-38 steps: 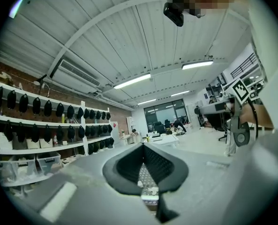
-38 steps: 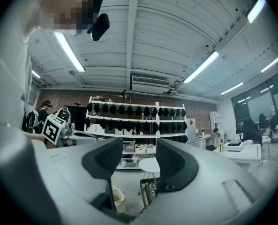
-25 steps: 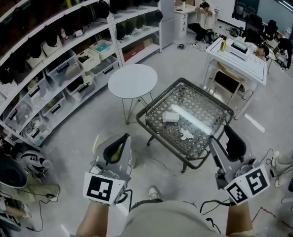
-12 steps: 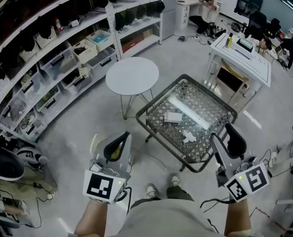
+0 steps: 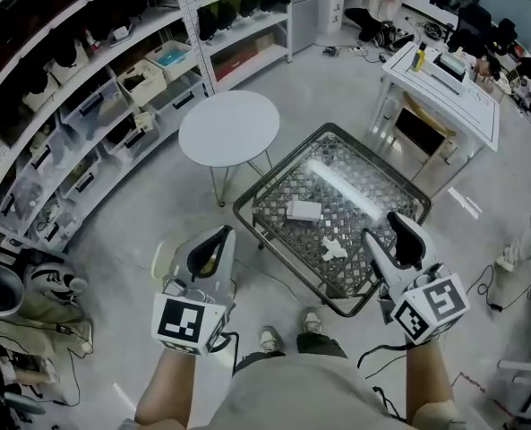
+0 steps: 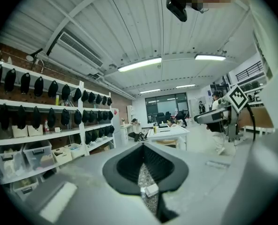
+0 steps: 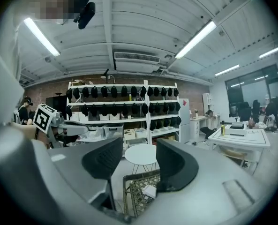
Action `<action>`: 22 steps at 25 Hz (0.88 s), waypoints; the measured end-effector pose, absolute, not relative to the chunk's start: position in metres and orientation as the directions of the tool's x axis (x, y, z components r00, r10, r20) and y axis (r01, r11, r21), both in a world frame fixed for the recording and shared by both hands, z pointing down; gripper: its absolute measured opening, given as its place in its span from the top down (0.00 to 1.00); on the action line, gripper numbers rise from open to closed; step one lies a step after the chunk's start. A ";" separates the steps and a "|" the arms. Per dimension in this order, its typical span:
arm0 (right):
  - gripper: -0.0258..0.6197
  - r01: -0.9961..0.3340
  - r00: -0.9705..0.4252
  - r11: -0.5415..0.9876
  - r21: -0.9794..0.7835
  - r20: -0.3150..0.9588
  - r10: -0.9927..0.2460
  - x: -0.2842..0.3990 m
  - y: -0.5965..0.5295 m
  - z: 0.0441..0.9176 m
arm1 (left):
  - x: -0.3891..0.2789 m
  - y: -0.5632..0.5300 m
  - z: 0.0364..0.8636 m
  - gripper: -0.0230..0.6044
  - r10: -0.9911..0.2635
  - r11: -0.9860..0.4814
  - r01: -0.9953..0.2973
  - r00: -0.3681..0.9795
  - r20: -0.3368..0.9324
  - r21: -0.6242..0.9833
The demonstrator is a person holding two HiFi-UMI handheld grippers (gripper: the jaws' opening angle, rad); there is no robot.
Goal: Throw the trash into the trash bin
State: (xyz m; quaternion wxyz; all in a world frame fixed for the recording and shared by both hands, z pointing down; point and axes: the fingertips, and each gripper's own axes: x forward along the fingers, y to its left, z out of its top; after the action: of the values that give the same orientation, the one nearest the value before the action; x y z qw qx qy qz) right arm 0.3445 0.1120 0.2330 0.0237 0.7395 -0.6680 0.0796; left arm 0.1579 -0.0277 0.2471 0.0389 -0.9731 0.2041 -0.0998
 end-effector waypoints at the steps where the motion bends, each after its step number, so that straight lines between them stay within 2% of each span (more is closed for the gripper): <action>1: 0.61 -0.991 0.093 -0.107 -0.079 0.164 -0.982 0.353 0.108 0.244 | 0.167 -0.029 0.252 0.96 -0.401 -0.916 -0.385 0.897 0.187 -0.116; 6: 0.61 -0.984 0.096 -0.132 -0.117 0.268 -0.959 0.393 0.089 0.317 | 0.211 -0.041 0.287 0.96 -0.383 -0.924 -0.371 0.893 0.236 -0.095; 14: 0.60 -0.984 0.084 -0.148 -0.099 0.479 -0.874 0.425 0.075 0.451 | 0.253 -0.060 0.365 0.96 -0.398 -0.908 -0.419 0.856 0.330 -0.010; 18: 0.59 -0.978 0.032 -0.129 -0.163 0.494 -0.869 0.430 0.069 0.499 | 0.273 -0.063 0.402 0.96 -0.381 -0.912 -0.410 0.858 0.345 0.013; 22: 0.58 -0.972 -0.005 -0.123 -0.200 0.541 -0.841 0.424 0.065 0.548 | 0.279 -0.060 0.451 0.96 -0.350 -0.916 -0.400 0.835 0.425 0.031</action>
State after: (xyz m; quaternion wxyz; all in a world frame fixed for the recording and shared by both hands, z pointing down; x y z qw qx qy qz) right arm 0.4239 0.0653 0.5482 0.1173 0.6954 -0.6518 0.2789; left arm 0.2792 -0.0605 0.4508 -0.0594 -0.9559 0.1964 -0.2100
